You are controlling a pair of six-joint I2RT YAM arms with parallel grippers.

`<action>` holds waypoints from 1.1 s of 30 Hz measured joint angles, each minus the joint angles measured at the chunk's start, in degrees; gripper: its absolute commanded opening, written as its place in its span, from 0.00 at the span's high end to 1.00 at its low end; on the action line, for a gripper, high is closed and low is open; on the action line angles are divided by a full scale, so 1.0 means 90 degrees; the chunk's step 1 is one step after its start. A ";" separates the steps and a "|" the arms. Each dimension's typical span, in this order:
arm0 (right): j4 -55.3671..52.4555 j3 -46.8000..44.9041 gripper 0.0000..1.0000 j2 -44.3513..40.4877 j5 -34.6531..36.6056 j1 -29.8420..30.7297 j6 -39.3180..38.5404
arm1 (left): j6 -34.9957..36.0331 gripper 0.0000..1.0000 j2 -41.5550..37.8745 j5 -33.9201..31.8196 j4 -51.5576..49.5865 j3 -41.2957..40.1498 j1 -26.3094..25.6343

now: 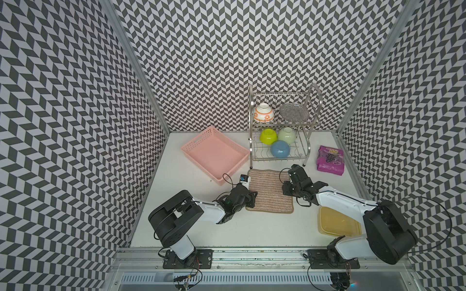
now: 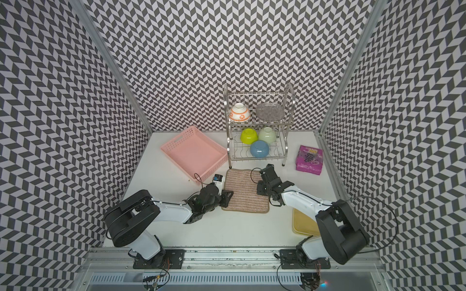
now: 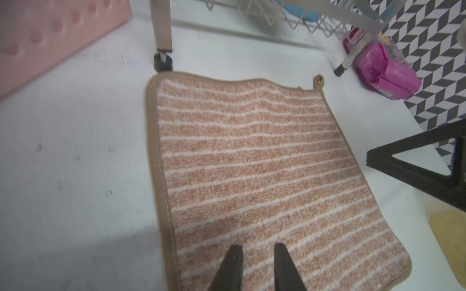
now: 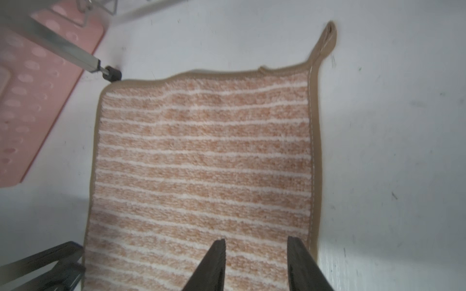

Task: Fold the square dishcloth
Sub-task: Move the cleaning item to the center of the board.

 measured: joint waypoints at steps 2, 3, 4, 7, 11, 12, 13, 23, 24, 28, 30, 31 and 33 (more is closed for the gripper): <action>0.0078 -0.0192 0.58 -0.0104 -0.0117 0.0022 0.0053 | -0.0114 0.75 0.0039 0.0000 -0.0034 -0.0068 -0.0134; 0.0104 -0.0287 0.59 -0.0163 -0.0187 0.0024 0.0090 | -0.0165 0.75 0.0039 0.0000 -0.0056 -0.0102 -0.0194; 0.0136 -0.0381 0.59 -0.0216 -0.0265 0.0032 0.0114 | -0.0228 0.75 0.0041 -0.0002 -0.0068 -0.0141 -0.0255; 0.0209 -0.0668 0.60 -0.0420 -0.0517 0.0102 0.0223 | -0.0447 0.76 0.0039 -0.0051 -0.0075 -0.0279 -0.0415; 0.0199 -0.0986 0.60 -0.0743 -0.0731 0.0260 0.0372 | -0.0743 0.77 0.0027 -0.0177 0.0039 -0.0386 -0.0566; 0.0187 -0.1064 0.60 -0.0833 -0.0770 0.0294 0.0396 | -0.0814 0.77 0.0027 -0.0211 0.0063 -0.0408 -0.0607; 0.0180 -0.1129 0.60 -0.0913 -0.0794 0.0321 0.0425 | -0.0886 0.77 0.0027 -0.0243 0.0092 -0.0430 -0.0658; 0.0180 -0.1838 0.61 -0.1540 -0.1134 0.0367 0.0746 | -0.1503 0.77 -0.0163 -0.0495 -0.0126 -0.0525 -0.1331; 0.0216 -0.1885 0.61 -0.1588 -0.1156 0.0367 0.0775 | -0.1574 0.77 -0.0226 -0.0520 -0.0187 -0.0551 -0.1370; 0.0316 -0.2013 0.61 -0.1719 -0.1234 0.0410 0.0911 | -0.1824 0.77 -0.0500 -0.0624 -0.0372 -0.0736 -0.1423; 0.0306 -0.2064 0.61 -0.1807 -0.1287 0.0505 0.0976 | -0.1916 0.76 -0.0673 -0.0656 -0.0457 -0.0857 -0.1426; 0.0284 -0.2081 0.60 -0.1848 -0.1324 0.0556 0.1008 | -0.1953 0.74 -0.0765 -0.0665 -0.0517 -0.0913 -0.1438; 0.0187 -0.2093 0.59 -0.1931 -0.1389 0.0646 0.1056 | -0.2013 0.70 -0.0920 -0.0685 -0.0629 -0.0984 -0.1450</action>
